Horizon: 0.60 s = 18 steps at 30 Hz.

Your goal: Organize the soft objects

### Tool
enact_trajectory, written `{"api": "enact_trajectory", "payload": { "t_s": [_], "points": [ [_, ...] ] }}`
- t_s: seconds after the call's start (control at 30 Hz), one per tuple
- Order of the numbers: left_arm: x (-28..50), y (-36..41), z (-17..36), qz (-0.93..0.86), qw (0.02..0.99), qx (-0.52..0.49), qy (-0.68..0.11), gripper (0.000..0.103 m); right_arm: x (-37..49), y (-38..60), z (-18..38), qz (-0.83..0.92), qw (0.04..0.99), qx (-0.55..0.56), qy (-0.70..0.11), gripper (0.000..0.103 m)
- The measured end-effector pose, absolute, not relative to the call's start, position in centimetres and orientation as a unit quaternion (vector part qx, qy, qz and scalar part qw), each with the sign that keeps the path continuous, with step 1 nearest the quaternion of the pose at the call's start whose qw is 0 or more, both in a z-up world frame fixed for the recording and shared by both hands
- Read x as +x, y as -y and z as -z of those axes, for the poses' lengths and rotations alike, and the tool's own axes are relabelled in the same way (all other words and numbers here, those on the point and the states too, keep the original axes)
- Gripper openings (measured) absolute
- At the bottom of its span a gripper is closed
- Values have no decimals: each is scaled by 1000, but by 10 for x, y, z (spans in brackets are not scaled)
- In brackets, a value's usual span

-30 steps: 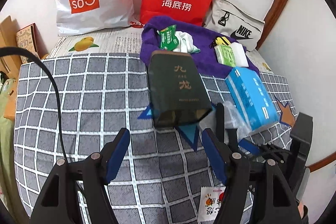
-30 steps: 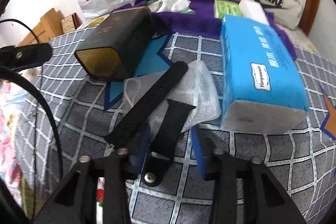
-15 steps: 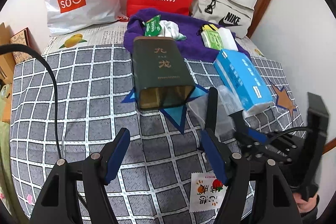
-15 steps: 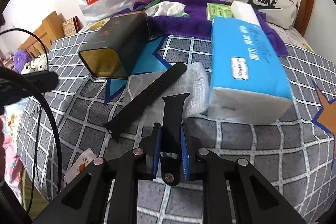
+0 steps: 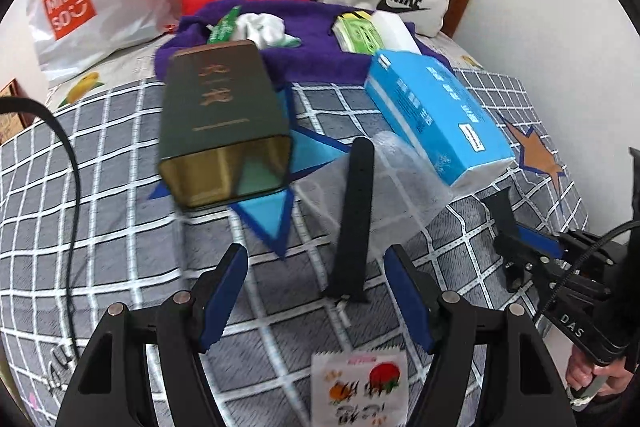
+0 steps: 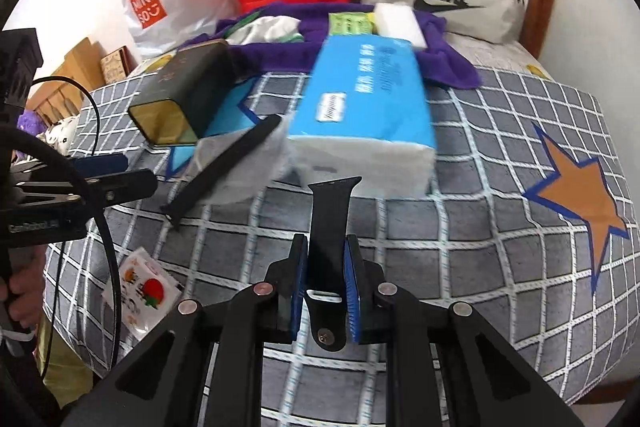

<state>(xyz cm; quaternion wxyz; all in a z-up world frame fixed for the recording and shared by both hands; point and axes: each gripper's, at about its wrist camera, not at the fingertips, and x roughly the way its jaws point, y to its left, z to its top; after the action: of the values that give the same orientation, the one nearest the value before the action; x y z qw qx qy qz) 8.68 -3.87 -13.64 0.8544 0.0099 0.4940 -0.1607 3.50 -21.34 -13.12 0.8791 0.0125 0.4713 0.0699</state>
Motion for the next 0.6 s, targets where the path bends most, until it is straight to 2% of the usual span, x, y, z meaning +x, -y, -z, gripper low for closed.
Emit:
{"api": "enact_trajectory", "payload": {
  "t_s": [0.17, 0.33, 0.47, 0.6],
  "points": [
    [93, 58, 152, 157, 855, 40, -493, 69, 36, 228, 137, -50, 879, 7, -474, 18],
    [93, 73, 162, 155, 859, 72, -483, 54, 38, 245, 137, -39, 879, 19, -475, 18],
    [91, 77, 161, 160, 863, 83, -472, 22, 37, 254, 138, -32, 879, 23, -474, 18],
    [91, 66, 159, 164, 861, 58, -478, 21, 37, 262, 139, -27, 879, 31, -475, 18]
  ]
}}
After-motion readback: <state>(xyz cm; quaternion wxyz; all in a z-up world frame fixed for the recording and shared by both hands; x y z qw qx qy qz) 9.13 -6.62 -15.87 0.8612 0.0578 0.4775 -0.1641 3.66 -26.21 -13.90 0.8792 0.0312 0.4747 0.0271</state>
